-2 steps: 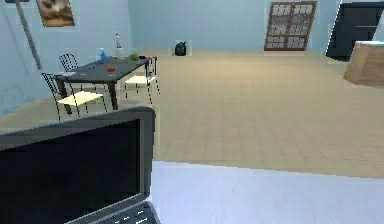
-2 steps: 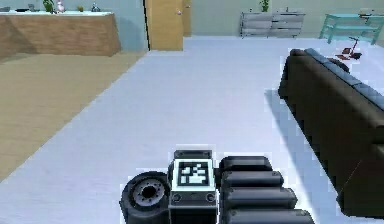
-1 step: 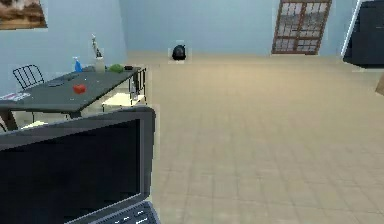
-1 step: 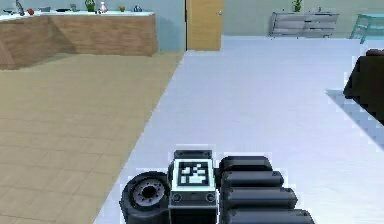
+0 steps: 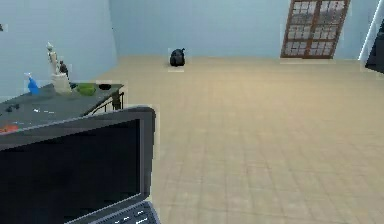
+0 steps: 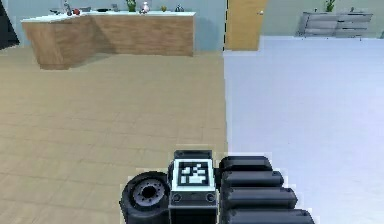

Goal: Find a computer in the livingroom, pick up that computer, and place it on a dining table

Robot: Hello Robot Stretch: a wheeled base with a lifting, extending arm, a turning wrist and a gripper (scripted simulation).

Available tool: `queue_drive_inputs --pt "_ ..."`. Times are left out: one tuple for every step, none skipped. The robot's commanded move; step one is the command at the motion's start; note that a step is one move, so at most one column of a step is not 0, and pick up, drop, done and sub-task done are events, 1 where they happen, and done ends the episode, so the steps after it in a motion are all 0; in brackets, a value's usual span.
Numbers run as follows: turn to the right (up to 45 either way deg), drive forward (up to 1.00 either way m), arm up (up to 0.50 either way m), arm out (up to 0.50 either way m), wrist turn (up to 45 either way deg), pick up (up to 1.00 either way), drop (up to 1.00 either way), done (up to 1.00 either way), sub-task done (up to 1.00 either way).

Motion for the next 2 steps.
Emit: queue_drive_inputs --pt "0.0 1.0 0.0 0.0 0.0 0.0 0.0 0.0 0.0" --pt "0.0 0.9 0.0 0.0 0.0 0.0 0.0 0.0 0.0"
